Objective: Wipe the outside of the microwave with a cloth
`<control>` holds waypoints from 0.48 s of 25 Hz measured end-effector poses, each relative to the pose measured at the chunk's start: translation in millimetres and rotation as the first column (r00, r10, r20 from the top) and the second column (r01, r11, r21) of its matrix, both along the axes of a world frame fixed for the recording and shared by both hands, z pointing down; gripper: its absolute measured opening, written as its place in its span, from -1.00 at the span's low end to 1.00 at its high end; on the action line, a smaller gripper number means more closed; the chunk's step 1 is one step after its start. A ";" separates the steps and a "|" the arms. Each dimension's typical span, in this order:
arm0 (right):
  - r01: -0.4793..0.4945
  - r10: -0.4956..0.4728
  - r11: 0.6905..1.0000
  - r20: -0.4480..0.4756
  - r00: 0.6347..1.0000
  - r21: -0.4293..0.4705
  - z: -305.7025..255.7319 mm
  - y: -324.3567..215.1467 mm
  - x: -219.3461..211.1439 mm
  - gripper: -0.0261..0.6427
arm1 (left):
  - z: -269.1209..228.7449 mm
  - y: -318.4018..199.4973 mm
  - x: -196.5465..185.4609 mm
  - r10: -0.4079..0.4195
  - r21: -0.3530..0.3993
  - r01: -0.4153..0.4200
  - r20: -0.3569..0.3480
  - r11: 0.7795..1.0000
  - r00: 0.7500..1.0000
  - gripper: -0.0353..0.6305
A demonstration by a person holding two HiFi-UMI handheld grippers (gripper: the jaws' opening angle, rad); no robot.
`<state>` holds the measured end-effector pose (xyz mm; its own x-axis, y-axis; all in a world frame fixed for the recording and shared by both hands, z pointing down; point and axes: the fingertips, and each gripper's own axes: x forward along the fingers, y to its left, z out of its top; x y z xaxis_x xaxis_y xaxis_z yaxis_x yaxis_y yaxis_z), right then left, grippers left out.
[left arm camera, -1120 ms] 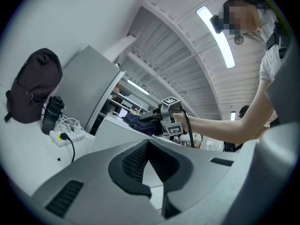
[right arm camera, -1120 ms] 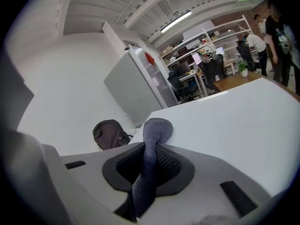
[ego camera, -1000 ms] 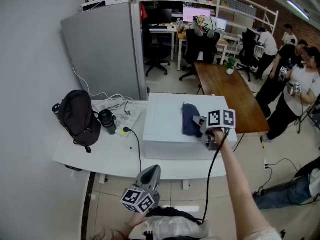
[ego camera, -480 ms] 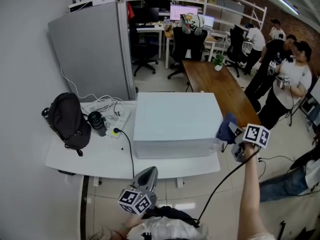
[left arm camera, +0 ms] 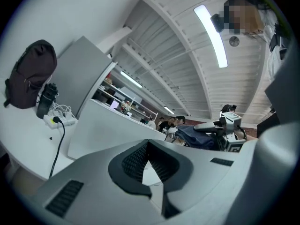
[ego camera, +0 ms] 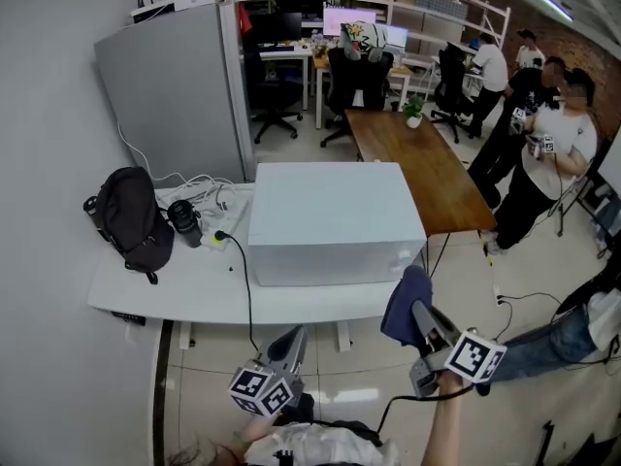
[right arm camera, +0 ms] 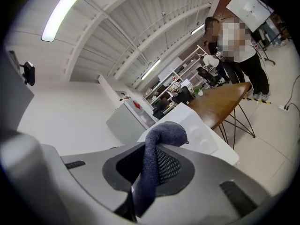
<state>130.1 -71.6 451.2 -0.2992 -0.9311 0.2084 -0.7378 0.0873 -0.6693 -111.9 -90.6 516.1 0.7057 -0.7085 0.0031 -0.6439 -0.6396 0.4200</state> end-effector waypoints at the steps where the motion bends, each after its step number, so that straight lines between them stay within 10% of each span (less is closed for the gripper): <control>1: -0.001 0.001 1.000 0.013 1.000 0.000 3.3 20.1 -3.8 -0.70 | -1.1 11.9 4.3 0.003 0.005 -0.003 0.005 1.000 1.000 -0.94; 12: 0.042 -0.041 0.990 -0.011 0.999 0.132 -0.4 205.9 34.4 -0.70 | -33.5 207.2 55.6 -0.031 0.031 0.038 -0.213 0.999 0.977 -0.94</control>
